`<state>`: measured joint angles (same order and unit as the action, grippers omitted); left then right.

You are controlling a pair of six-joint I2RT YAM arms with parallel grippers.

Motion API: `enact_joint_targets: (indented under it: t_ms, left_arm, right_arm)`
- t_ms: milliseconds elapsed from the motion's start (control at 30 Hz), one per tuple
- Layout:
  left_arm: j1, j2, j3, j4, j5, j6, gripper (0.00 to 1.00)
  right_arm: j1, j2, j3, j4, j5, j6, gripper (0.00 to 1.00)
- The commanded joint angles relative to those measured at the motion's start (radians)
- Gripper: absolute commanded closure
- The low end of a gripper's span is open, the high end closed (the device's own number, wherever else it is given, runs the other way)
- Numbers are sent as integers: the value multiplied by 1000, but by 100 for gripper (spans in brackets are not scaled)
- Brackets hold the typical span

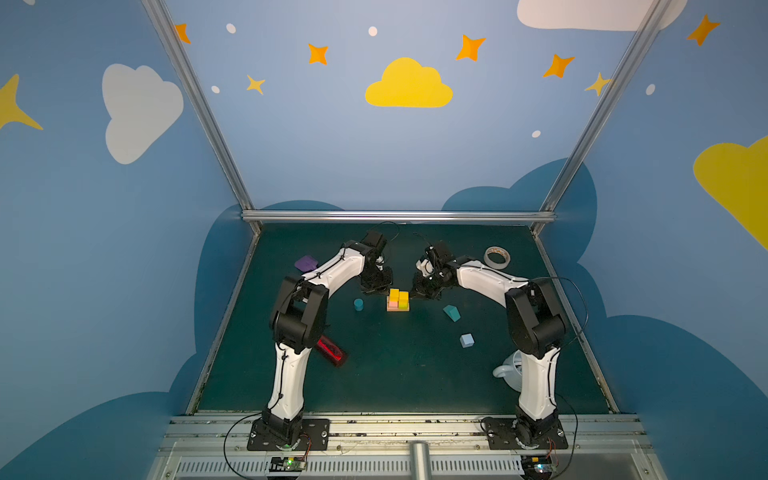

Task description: Build the wood block tower

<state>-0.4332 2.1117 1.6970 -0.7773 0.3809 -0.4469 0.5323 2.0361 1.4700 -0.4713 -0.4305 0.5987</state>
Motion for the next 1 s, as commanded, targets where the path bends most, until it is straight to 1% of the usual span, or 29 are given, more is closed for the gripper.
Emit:
enact_joint_targets:
  t_ms: [0, 333, 633, 967]
  left_arm:
    - [-3, 13, 0, -8, 1, -1, 95]
    - [-4, 8, 1, -18, -15, -6, 95]
    - [5, 0, 1, -31, -53, -16, 95]
    - [9, -6, -48, -3, -32, -49, 95]
  right_arm:
    - [-6, -31, 16, -14, 7, 1, 100]
    - [-11, -33, 13, -10, -2, 3, 100]
    - [-11, -48, 4, -10, 5, 4, 100]
    - [-18, -50, -16, 7, -5, 16, 100]
